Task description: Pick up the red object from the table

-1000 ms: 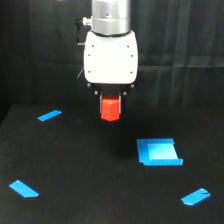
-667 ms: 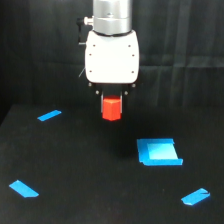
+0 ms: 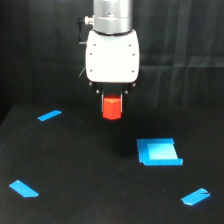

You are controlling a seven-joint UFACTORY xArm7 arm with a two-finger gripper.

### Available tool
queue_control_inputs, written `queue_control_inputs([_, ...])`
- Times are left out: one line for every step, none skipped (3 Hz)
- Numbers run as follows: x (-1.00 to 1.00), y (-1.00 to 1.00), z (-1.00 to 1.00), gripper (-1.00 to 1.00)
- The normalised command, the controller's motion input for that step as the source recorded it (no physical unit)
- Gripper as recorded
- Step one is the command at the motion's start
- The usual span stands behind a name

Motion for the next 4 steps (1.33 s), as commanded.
queue_control_inputs([0.1,0.03,0.07,-0.92])
queue_control_inputs([0.02,-0.1,0.03,-1.0])
queue_control_inputs([0.08,0.06,0.0,-0.98])
queue_control_inputs([0.04,0.01,0.01,-1.0])
